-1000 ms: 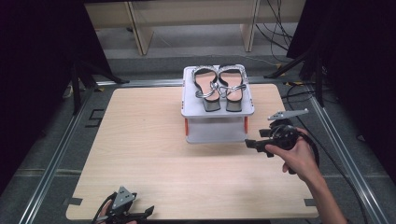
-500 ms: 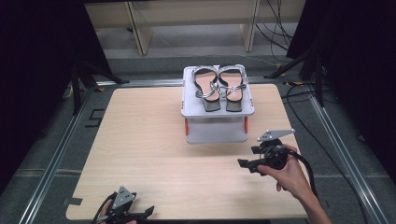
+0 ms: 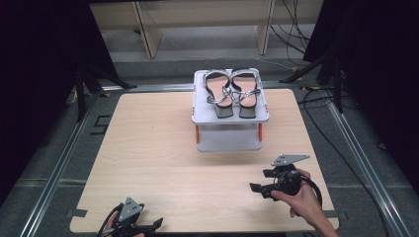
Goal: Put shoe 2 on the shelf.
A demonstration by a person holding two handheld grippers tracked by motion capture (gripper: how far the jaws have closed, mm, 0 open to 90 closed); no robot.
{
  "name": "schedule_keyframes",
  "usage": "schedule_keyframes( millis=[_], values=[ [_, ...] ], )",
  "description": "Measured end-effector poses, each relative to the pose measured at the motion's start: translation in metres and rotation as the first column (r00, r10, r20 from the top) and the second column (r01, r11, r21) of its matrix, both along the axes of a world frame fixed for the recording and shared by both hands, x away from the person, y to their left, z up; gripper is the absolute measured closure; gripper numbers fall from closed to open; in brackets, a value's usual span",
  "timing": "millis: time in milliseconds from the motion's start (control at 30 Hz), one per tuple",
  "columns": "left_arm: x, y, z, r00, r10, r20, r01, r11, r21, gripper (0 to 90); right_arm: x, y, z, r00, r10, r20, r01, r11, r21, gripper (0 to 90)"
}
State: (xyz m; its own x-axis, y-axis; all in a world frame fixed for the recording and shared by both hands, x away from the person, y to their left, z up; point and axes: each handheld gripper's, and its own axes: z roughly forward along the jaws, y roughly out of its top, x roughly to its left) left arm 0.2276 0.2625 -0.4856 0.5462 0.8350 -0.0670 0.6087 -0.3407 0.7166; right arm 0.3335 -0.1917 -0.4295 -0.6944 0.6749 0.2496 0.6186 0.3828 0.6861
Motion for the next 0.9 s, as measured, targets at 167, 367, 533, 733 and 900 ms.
schedule_keyframes(
  millis=[167, 367, 533, 733, 900],
  values=[
    [0.002, 0.002, 0.0, 0.9997, -0.013, 0.019, 0.013, 0.9996, 0.026, 16.6, -0.006, -0.007, -0.013, 0.9998, -0.001, 0.022, 0.001, 1.0, 0.0, 21.1],
    [0.002, 0.002, 0.0, 0.9997, -0.015, 0.02, 0.015, 0.9997, 0.019, 16.6, -0.017, -0.016, -0.021, 0.9993, -0.002, 0.037, 0.002, 1.0, 0.009, 20.5],
    [0.002, 0.002, 0.0, 0.9996, -0.022, 0.02, 0.022, 0.9995, 0.022, 16.6, -0.026, -0.021, -0.028, 0.9987, 0.015, 0.049, -0.015, 1.0, 0.0, 20.1],
    [0.001, 0.001, 0.0, 0.9999, -0.008, 0.011, 0.008, 0.9999, 0.014, 16.6, -0.035, -0.024, -0.034, 0.9992, 0.017, 0.036, -0.017, 1.0, -0.003, 19.8],
    [0.0, 0.001, 0.0, 0.9999, -0.013, 0.006, 0.013, 0.9999, 0.006, 16.6, -0.04, -0.028, -0.036, 0.9993, 0.017, 0.034, -0.017, 1.0, -0.006, 19.1]
  ],
)
